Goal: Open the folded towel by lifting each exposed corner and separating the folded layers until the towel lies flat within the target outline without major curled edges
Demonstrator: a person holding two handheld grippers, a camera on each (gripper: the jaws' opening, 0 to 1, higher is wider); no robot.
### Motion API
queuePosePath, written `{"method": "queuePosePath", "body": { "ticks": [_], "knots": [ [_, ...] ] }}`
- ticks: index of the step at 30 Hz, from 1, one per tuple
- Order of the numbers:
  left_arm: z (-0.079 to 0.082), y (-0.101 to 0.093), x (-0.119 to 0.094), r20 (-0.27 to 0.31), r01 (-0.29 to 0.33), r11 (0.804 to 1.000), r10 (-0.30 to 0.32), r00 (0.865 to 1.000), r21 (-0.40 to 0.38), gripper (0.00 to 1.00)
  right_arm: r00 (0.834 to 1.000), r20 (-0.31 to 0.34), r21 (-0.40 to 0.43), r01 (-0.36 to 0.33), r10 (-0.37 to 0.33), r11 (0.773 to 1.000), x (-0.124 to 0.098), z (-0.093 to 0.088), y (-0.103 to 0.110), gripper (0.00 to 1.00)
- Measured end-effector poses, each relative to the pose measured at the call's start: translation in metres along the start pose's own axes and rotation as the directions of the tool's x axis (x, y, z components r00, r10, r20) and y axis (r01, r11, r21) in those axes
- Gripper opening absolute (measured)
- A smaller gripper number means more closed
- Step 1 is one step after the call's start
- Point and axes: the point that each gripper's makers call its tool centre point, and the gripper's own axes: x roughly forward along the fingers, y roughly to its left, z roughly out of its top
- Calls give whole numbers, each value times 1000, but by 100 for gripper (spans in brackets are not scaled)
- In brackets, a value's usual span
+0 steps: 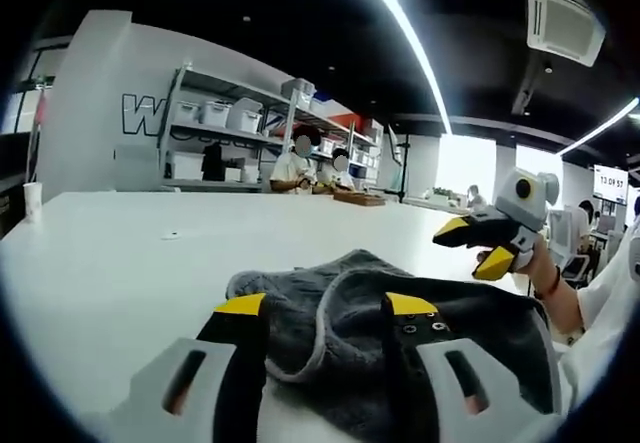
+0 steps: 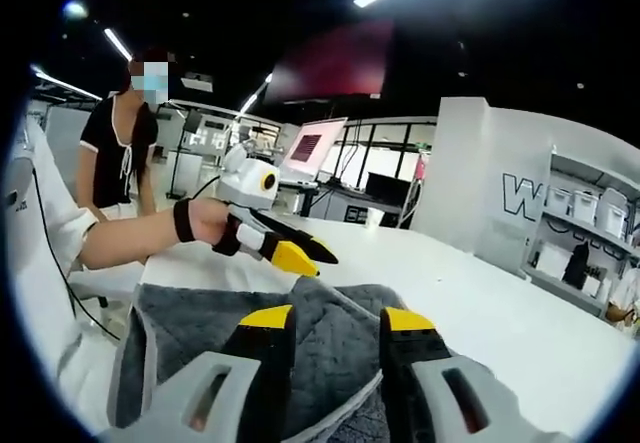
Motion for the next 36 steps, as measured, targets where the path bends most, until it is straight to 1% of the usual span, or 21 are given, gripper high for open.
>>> {"method": "queuePosePath", "body": {
  "ticks": [3,4,6,9,13,16,22,24,33,36],
  "knots": [
    [0,2,2,5,-5,1000,5,1000,-1,44,1000,-8,24,11,-10,1000,1,-2,-4,28],
    [1,4,4,7,-11,1000,11,1000,-1,44,1000,-8,19,13,-13,1000,2,-3,-4,29],
    [2,4,4,6,-7,1000,7,1000,1,44,1000,-6,15,14,-14,1000,2,-3,-5,29],
    [4,3,5,7,3,1000,-3,1000,0,44,1000,7,32,9,-9,999,4,-1,-5,28],
    [5,3,7,-4,-2,1000,2,1000,5,44,1000,-5,15,16,-16,1000,5,-2,-6,28],
    [5,3,8,0,2,1000,-2,1000,-1,44,1000,-1,27,10,-10,1000,6,-3,-5,28],
    [1,7,11,-9,-7,1000,7,1000,-13,44,1000,-20,23,13,-13,1000,9,-5,-7,28],
    [3,10,12,4,-23,999,23,1000,-24,44,1000,-14,34,5,-4,999,10,-4,-6,28],
    [5,18,15,27,-40,998,41,999,-45,42,1000,-27,26,7,-6,1000,13,-8,-8,27],
    [0,18,20,4,-44,998,44,999,-45,42,999,-32,33,-7,8,999,15,-11,-7,28]
  ]
}}
